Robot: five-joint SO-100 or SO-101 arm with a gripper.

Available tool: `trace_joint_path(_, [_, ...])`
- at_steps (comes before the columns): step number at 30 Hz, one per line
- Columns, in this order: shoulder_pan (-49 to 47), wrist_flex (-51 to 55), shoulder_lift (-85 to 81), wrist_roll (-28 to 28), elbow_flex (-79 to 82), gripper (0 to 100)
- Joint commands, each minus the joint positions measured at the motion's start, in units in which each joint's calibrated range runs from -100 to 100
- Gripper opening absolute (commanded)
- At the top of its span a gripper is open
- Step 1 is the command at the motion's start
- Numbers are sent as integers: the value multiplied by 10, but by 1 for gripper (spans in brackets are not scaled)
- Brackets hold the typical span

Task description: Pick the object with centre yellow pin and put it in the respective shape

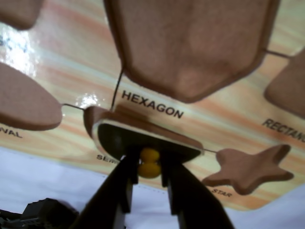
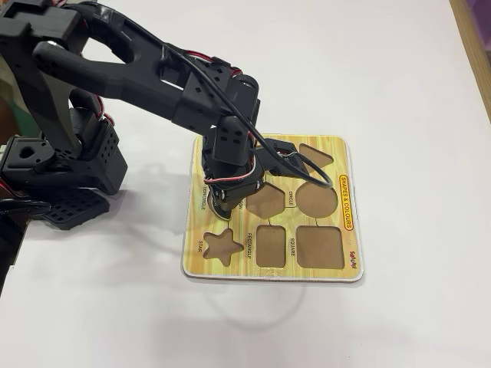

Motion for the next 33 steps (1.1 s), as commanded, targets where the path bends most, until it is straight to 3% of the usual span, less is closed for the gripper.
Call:
trace_joint_path(1, [-7,2,-8,-3,-28,2])
trace_joint_path(33, [-18,4,-7,-3,-23,2])
